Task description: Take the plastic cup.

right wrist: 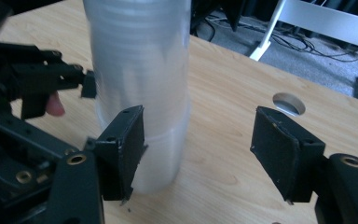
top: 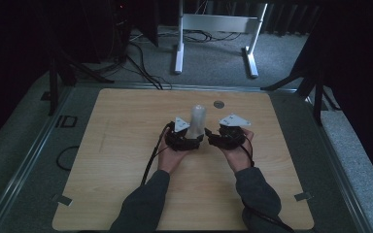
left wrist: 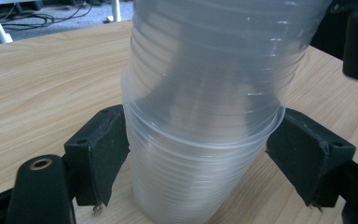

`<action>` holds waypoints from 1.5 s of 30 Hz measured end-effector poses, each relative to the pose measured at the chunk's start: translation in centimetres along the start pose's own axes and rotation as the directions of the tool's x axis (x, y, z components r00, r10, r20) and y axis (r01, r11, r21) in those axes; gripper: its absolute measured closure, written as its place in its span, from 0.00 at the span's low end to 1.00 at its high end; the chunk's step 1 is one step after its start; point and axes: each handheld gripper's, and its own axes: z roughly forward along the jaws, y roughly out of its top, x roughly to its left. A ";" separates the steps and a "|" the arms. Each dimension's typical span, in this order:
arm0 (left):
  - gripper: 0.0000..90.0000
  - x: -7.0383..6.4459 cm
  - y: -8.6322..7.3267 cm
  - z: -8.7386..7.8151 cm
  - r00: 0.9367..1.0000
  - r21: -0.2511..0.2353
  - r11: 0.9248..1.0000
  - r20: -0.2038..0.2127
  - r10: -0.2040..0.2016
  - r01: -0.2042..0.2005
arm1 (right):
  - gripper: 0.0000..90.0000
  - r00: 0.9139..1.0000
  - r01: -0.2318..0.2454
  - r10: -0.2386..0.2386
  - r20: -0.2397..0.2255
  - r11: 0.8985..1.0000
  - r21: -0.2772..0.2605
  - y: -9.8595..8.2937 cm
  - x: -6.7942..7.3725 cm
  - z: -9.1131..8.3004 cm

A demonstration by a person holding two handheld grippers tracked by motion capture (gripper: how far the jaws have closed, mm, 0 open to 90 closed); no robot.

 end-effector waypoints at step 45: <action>0.26 -0.4 -0.3 0.0 0.999 -0.010 0.999 -0.023 0.039 -0.039 | 0.35 0.989 -0.058 0.046 -0.139 0.995 -0.084 4.6 1.3 2.5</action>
